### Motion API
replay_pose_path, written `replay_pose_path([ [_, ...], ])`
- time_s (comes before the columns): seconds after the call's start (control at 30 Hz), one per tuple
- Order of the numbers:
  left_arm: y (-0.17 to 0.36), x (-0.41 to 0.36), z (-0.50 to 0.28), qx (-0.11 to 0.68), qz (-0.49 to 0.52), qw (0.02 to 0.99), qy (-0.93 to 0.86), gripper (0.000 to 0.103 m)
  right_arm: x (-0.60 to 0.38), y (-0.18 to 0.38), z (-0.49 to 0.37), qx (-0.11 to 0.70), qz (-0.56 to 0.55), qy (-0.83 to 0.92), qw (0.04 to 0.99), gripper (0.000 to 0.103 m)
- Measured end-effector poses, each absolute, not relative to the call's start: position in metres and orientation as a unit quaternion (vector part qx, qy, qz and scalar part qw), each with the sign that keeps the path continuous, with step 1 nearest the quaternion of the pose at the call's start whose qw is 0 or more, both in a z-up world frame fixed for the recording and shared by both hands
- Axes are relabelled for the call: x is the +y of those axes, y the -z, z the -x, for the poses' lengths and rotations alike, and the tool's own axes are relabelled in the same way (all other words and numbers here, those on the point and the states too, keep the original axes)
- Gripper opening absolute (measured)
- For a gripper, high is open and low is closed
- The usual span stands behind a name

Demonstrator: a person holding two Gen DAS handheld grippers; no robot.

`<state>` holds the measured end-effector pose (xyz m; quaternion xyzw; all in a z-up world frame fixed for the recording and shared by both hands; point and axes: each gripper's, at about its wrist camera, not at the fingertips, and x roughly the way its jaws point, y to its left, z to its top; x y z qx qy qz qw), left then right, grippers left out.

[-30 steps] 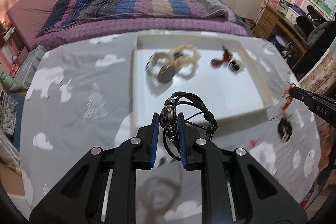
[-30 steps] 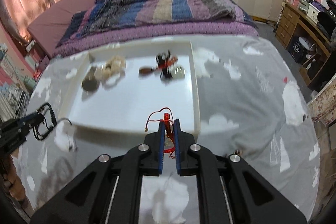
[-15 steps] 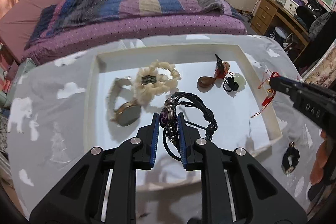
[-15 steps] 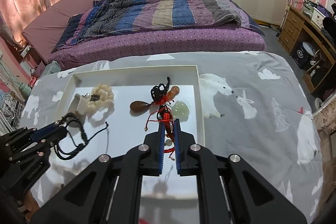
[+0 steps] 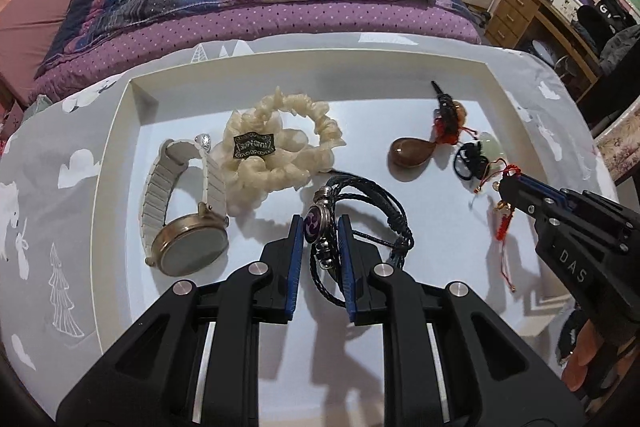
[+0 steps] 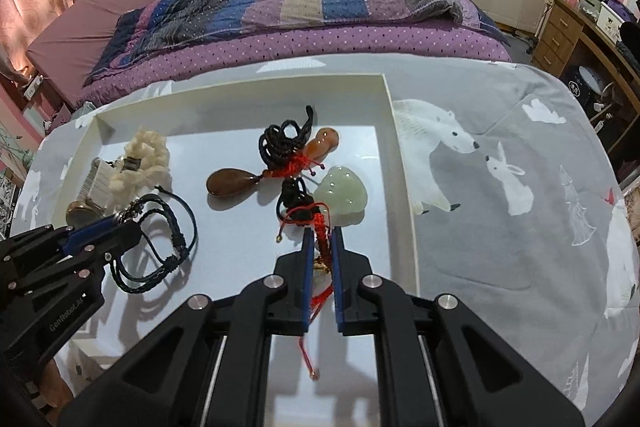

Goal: Organize jewelry
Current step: 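Carry the bracelet and red-corded charm over the white tray and lower them, then open both tools to release the bracelet and charm into the tray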

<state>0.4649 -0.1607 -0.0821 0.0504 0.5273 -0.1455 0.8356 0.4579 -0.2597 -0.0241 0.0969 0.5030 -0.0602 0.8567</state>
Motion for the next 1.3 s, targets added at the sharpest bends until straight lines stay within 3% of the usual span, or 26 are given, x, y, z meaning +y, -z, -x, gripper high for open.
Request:
replay_pose_path([
  [0.43,0.088,-0.168,-0.470,0.536,-0.060,0.831,0.134,0.018,-0.261,0.037,-0.464,0.520,-0.099,0.056,0.846,0.009],
  [0.6,0.072,-0.168,-0.463,0.521,-0.057,0.842,0.131,0.042,-0.263,0.018,-0.459,0.498,-0.100,0.052,0.860,0.009],
  [0.7,0.049,-0.164,-0.455,0.502,-0.054,0.853,0.129,0.050,-0.264,-0.001,-0.452,0.480,-0.101,0.053,0.870,0.010],
  [0.73,0.042,-0.163,-0.452,0.496,-0.054,0.857,0.129,0.052,-0.263,-0.008,-0.450,0.474,-0.099,0.054,0.873,0.017],
  [0.77,0.035,-0.161,-0.448,0.489,-0.052,0.861,0.128,0.057,-0.263,-0.018,-0.444,0.464,-0.095,0.059,0.879,0.033],
  [0.83,0.017,-0.155,-0.437,0.471,-0.048,0.871,0.129,0.069,-0.261,-0.036,-0.434,0.441,-0.082,0.073,0.891,0.054],
  [1.0,-0.020,-0.134,-0.405,0.430,-0.035,0.893,0.130,0.093,-0.260,-0.074,-0.410,0.411,-0.070,0.078,0.906,0.060],
  [1.07,-0.033,-0.125,-0.392,0.412,-0.033,0.902,0.125,0.100,-0.258,-0.090,-0.393,0.383,-0.061,0.095,0.917,0.076],
  [1.2,-0.051,-0.107,-0.367,0.386,-0.028,0.913,0.126,0.100,-0.257,-0.110,-0.364,0.350,-0.053,0.105,0.929,0.088],
  [1.3,-0.058,-0.096,-0.351,0.380,-0.020,0.916,0.123,0.100,-0.255,-0.122,-0.345,0.332,-0.052,0.106,0.936,0.090],
])
